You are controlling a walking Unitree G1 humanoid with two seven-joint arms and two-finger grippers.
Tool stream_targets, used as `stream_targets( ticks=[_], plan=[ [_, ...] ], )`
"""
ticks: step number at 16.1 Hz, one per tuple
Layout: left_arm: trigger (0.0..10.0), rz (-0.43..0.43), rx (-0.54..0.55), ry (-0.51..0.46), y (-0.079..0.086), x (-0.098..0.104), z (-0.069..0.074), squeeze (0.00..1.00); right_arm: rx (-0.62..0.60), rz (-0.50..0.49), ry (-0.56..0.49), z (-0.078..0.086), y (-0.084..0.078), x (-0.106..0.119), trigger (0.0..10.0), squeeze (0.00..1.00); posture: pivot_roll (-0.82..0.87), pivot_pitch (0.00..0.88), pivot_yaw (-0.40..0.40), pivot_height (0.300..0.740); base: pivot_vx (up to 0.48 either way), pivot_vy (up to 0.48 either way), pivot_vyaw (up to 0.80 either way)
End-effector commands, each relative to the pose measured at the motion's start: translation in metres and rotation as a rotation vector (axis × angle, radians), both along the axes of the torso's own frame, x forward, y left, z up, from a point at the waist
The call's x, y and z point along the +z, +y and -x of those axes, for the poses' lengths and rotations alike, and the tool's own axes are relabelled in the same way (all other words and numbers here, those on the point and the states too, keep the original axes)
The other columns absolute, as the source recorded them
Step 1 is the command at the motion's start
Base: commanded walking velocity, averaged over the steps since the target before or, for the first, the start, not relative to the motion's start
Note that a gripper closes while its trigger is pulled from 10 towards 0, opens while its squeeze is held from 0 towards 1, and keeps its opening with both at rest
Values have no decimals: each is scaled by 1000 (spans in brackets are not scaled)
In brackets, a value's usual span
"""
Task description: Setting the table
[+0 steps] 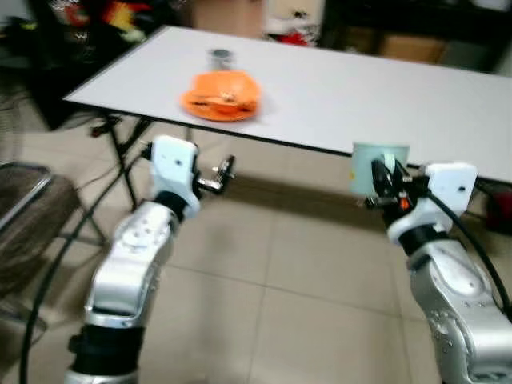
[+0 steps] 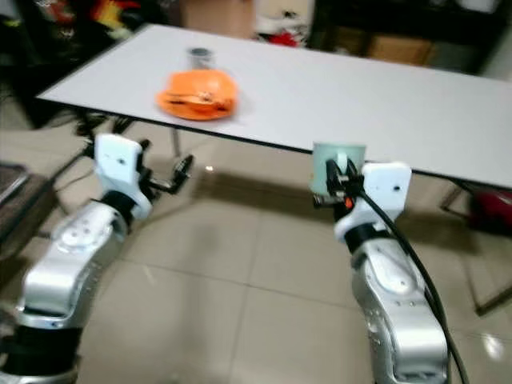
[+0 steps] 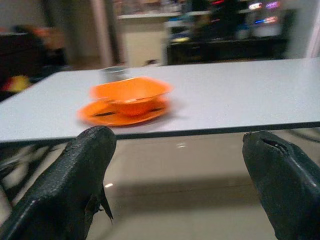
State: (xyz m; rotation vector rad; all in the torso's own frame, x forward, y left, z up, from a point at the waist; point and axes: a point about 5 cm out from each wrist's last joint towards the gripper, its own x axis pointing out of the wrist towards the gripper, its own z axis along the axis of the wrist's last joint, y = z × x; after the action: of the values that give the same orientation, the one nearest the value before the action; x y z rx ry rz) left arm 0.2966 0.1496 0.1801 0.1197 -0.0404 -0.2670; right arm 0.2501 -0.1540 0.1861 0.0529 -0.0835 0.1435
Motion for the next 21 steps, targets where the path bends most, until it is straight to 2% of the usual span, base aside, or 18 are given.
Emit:
stream_targets(
  ticks=[1, 11, 17, 21],
  plan=[
    [10000, 10, -10, -7, -4, 4, -1, 0, -11, 15, -15, 1, -5, 3, 10000, 0, 43, 0, -27, 740, 337, 0, 0],
    [10000, 5, -32, -5, -7, 3, -2, 0, -22, 23, -19, 2, -6, 3, 10000, 0, 33, 0, -20, 740, 336, 0, 0],
    [10000, 8, -25, -4, -10, 1, -1, 0, -15, 35, -2, -1, -8, 3, 10000, 0, 30, 0, -48, 740, 327, 0, 0],
    [10000, 10, -21, -5, -11, 0, -1, 0, -7, 38, 6, -3, -8, 3, 10000, 0, 28, 0, -50, 740, 319, 0, -733]
  ],
)
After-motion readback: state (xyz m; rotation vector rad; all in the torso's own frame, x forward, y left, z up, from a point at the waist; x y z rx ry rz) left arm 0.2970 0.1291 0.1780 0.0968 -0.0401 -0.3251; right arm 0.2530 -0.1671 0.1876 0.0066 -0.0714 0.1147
